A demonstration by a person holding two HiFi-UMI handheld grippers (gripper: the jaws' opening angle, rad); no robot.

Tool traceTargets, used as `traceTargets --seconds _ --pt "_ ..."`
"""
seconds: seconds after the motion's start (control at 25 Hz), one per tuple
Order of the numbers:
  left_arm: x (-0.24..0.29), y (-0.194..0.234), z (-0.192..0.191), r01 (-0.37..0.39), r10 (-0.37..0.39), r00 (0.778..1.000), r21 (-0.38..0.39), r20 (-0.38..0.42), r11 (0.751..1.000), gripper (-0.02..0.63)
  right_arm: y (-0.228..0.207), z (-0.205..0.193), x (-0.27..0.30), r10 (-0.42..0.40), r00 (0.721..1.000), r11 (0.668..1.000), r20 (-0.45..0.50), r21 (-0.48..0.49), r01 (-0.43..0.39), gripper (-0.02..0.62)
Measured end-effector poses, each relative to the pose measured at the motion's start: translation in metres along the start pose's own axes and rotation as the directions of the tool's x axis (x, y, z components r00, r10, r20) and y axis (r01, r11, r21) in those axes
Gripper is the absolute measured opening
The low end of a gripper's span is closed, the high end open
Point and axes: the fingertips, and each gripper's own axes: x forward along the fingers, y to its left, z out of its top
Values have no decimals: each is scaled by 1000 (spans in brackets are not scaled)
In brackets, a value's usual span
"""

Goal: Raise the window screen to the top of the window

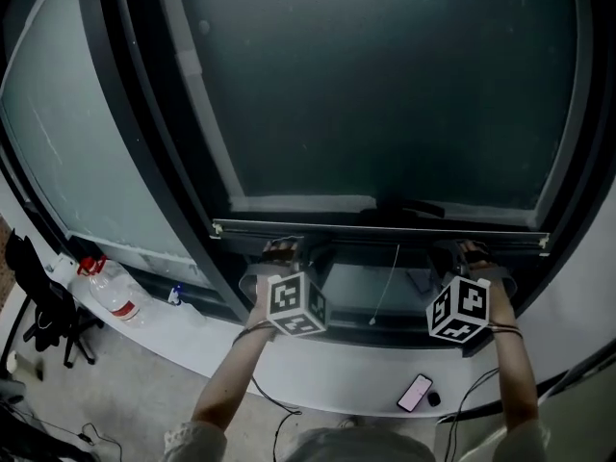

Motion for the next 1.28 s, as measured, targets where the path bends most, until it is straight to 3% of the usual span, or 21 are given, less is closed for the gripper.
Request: traceTargets --seconds 0.08,0.16,0.4,0.52,0.6,0.8,1.08,1.28 --pt "2 3 -6 29 -27 999 60 -35 998 95 4 -6 3 75 996 997 -41 -26 -76 11" --pt "4 7 -6 43 -40 999 79 -36 996 95 6 -9 4 124 990 991 -66 -34 -127 56" --pt "6 18 -8 30 -28 999 69 -31 997 69 -4 -14 10 131 983 989 -125 -47 -138 58" --pt "6 11 -10 97 -94 994 53 -56 994 59 -2 -15 11 164 975 984 -146 -41 -172 52" --pt "9 6 -18 132 -124 987 67 -106 989 58 -2 -15 11 177 974 983 -142 -19 -182 49" --pt "15 8 -23 130 -112 984 125 -141 984 51 -1 -15 11 180 974 982 -141 -33 -186 46" --pt "17 2 -25 261 -211 948 199 -239 945 28 -2 -13 12 221 965 971 -141 -59 -231 25" --pt "17 1 -24 374 -326 909 160 -261 914 21 -3 -13 12 335 925 940 -180 -6 -342 23"
